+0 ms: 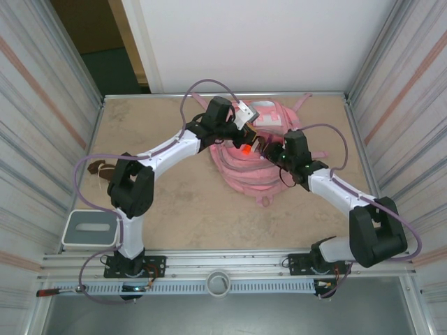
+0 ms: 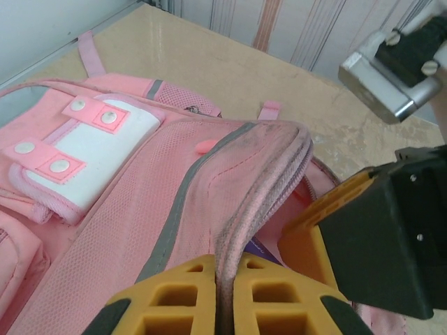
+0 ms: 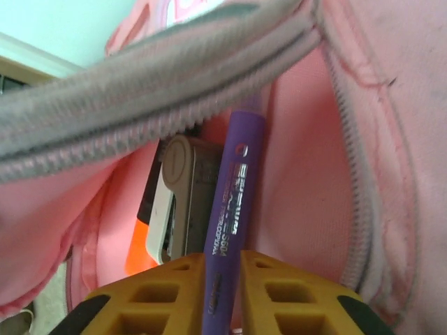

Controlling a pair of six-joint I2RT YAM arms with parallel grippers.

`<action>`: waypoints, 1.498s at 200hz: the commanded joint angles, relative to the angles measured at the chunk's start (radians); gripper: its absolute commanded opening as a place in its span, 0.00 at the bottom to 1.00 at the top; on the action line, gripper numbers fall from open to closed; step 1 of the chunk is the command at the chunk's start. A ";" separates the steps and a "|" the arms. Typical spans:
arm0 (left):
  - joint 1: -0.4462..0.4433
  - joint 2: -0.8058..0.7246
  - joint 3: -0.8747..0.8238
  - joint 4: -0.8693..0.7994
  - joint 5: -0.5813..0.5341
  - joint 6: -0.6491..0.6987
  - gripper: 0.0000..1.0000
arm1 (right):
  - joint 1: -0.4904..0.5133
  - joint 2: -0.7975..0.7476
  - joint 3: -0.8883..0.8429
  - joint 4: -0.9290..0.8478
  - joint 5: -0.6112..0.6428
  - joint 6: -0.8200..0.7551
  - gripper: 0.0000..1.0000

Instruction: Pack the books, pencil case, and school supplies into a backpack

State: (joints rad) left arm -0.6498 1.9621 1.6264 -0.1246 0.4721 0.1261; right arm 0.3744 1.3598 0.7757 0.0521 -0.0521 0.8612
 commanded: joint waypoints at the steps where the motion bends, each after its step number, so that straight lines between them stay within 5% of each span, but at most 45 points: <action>1: -0.004 -0.028 0.029 0.021 0.030 -0.011 0.00 | 0.015 0.046 0.002 0.001 -0.015 -0.022 0.10; 81: -0.023 -0.037 0.006 0.011 0.024 -0.014 0.00 | 0.009 0.218 0.174 0.072 -0.109 -0.080 0.07; 153: -0.023 -0.028 -0.042 0.030 -0.017 -0.027 0.03 | -0.050 -0.140 -0.070 -0.036 -0.087 -0.182 0.22; 193: -0.065 -0.041 -0.172 0.068 0.052 0.068 0.30 | -0.119 -0.354 -0.091 -0.200 0.052 -0.274 0.33; 214: -0.109 -0.059 -0.208 -0.003 0.035 0.209 0.49 | -0.156 -0.392 -0.068 -0.215 0.045 -0.287 0.40; 235: -0.118 -0.085 -0.217 -0.039 0.025 0.257 0.58 | -0.160 -0.346 -0.032 -0.188 -0.012 -0.291 0.43; 261: -0.069 -0.172 -0.299 0.086 0.075 0.174 0.64 | -0.157 -0.223 0.010 -0.120 -0.143 -0.262 0.44; 299: 0.085 -0.230 -0.427 0.332 0.025 -0.190 0.74 | -0.145 -0.013 0.084 -0.164 -0.186 -0.301 0.43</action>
State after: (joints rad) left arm -0.6598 1.7653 1.2392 0.0406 0.5232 0.1780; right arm 0.2279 1.2552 0.8070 -0.0799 -0.1875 0.5968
